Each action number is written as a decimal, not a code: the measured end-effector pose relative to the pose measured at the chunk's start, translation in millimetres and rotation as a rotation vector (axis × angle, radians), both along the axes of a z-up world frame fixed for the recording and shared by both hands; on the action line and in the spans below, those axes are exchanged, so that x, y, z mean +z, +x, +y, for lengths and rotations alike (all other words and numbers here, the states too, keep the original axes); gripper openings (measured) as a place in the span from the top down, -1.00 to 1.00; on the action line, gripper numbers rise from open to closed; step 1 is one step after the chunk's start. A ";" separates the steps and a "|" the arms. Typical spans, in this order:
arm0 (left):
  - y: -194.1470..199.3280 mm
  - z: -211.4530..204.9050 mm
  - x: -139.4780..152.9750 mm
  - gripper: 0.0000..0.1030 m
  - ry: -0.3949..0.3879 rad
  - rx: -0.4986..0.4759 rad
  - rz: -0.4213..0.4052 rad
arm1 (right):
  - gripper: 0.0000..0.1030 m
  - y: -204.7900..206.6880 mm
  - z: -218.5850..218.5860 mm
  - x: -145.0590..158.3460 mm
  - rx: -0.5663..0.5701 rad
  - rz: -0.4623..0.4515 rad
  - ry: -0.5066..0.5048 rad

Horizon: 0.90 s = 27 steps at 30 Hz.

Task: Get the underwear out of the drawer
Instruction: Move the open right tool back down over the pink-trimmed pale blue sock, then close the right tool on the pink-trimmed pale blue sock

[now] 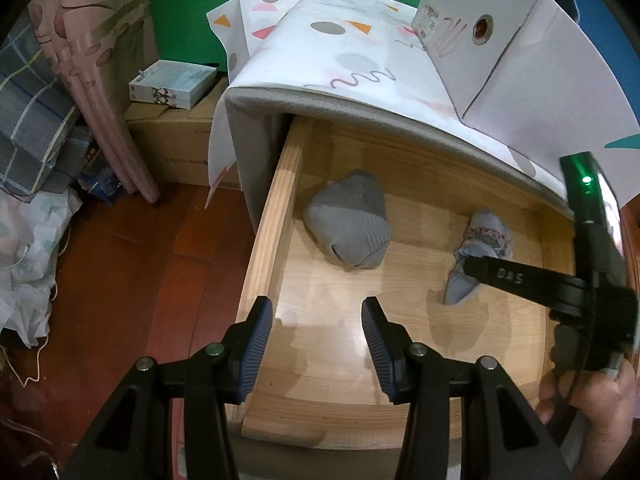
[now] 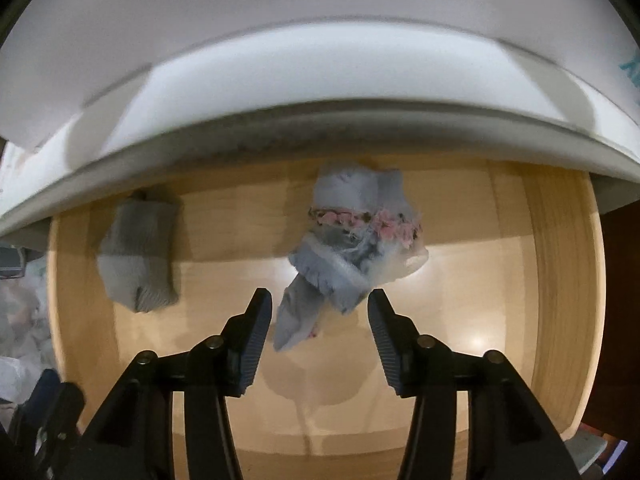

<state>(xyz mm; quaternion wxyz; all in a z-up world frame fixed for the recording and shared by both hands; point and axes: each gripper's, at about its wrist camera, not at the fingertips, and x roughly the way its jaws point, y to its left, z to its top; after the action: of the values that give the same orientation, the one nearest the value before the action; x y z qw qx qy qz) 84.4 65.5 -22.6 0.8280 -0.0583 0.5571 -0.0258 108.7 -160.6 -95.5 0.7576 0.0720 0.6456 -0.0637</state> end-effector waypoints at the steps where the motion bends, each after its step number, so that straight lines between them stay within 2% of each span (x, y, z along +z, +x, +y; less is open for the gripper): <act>1: 0.1 0.1 -0.1 0.08 -0.002 0.001 -0.001 | 0.08 1.3 1.4 -3.7 0.007 0.007 -0.008; 5: 0.4 -0.2 -0.1 0.08 -0.003 0.000 0.000 | 0.08 4.6 1.7 -14.2 0.012 0.028 -0.041; 8: 1.3 -0.7 -0.5 0.08 -0.002 0.000 0.004 | 0.08 8.8 1.8 -21.8 -0.003 0.054 -0.015; 12: 1.4 -0.8 -1.1 0.08 0.002 0.002 0.006 | 0.13 12.1 -0.8 -28.3 -0.003 0.070 -0.030; 14: 1.7 -0.8 -1.3 0.08 0.001 0.006 0.006 | 0.20 12.3 -4.1 -27.7 -0.012 0.069 -0.014; 16: 2.1 -0.4 -1.9 0.08 0.000 0.009 0.009 | 0.40 12.0 -2.0 -26.4 0.009 0.070 -0.022; 19: 2.1 -0.4 -2.0 0.08 0.003 0.007 0.009 | 0.54 10.5 -3.1 -24.9 0.032 0.078 -0.033; 27: 2.5 -0.2 -3.5 0.08 0.007 0.012 0.015 | 0.63 -1.8 -20.7 -20.3 0.061 0.109 -0.047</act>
<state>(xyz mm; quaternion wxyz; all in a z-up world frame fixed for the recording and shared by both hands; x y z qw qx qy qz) 86.9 65.3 -26.1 0.8243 -0.0587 0.5629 -0.0185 106.9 -181.3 -115.8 0.7244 0.0310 0.6861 -0.0594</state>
